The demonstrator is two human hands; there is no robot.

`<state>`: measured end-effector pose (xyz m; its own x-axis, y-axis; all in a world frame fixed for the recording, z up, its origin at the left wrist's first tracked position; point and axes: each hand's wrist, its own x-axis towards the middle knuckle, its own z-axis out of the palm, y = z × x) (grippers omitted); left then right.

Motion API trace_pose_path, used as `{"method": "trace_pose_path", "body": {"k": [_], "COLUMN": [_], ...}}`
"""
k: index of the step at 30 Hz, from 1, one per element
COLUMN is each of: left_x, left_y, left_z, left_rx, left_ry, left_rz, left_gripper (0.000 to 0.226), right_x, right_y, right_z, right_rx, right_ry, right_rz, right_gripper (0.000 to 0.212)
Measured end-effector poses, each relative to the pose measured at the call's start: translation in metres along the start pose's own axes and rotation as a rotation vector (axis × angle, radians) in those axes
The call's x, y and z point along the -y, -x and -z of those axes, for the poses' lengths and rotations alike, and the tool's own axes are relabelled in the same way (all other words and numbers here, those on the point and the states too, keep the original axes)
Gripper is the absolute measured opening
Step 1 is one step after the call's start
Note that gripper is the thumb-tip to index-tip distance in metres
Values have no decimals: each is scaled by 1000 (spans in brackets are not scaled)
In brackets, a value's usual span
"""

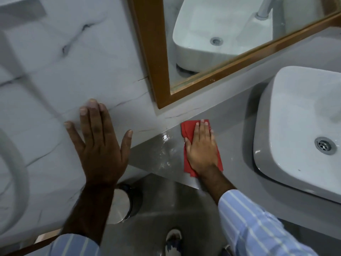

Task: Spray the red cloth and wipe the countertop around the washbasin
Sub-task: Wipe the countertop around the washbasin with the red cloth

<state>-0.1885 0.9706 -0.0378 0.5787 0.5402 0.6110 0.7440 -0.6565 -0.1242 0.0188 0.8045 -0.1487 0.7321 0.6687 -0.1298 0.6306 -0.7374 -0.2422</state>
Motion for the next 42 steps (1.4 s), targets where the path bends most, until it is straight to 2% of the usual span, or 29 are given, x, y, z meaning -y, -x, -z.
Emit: {"method": "trace_pose_path", "body": {"k": [2,3,4,6,7,8,9,12,14,16,18,20,22,24,26,28,32,34,37,39,42], "left_x": [-4,-8,-10,-11,-10,-8,-7,-7,-8,-9,-9,-8,-6,-5,-4,-4,-6,-7,-9,-9,-7], "left_y": [-1,-2,-3,-3,-2,-1,-1,-2,-2,-2,-2,-3,-2,0,0,-1,-1,-1,-2,-1,0], "left_z": [-3,-4,-4,-4,-3,-3,-2,-2,-2,-3,-4,-5,-4,-3,-2,-1,-1,-1,-2,-4,-7], "left_rx": [21,32,40,44,42,41,41,33,28,30,34,31,32,31,30,33,33,40,32,15,-4], "left_ry": [-5,-3,-5,-10,-10,-10,-9,-6,0,8,4,-12,-14,-10,-6,7,19,28,32,28,9], "left_rz": [8,16,25,41,44,42,36,18,16,23,22,13,10,4,-8,-6,4,5,9,7,2], "left_gripper": [92,93,94,94,93,93,93,92,92,93,93,92,91,90,90,89,88,88,88,88,88], "right_x": [31,44,54,56,47,35,22,-4,15,54,85,101,95,74,44,8,-67,-77,-46,-10,42], "right_y": [14,21,30,41,35,27,19,7,11,18,30,44,53,52,50,57,94,110,105,85,61], "right_z": [-6,-10,-15,-19,-17,-13,-10,-6,-8,-11,-19,-30,-33,-30,-20,-8,0,0,-2,-3,-13], "right_rx": [-20,-18,-12,70,120,159,169,114,62,14,-10,48,126,156,175,154,-17,-67,-88,-84,-51], "right_ry": [-94,-146,-129,76,112,103,48,-42,-36,-162,-137,-20,62,93,42,-69,-9,17,19,-11,-80], "right_rz": [25,115,263,634,764,807,755,352,148,41,136,354,600,724,629,380,7,-169,-407,-447,-213], "right_gripper": [76,75,75,74,74,74,75,77,77,75,71,70,70,71,74,77,75,74,76,77,78]}}
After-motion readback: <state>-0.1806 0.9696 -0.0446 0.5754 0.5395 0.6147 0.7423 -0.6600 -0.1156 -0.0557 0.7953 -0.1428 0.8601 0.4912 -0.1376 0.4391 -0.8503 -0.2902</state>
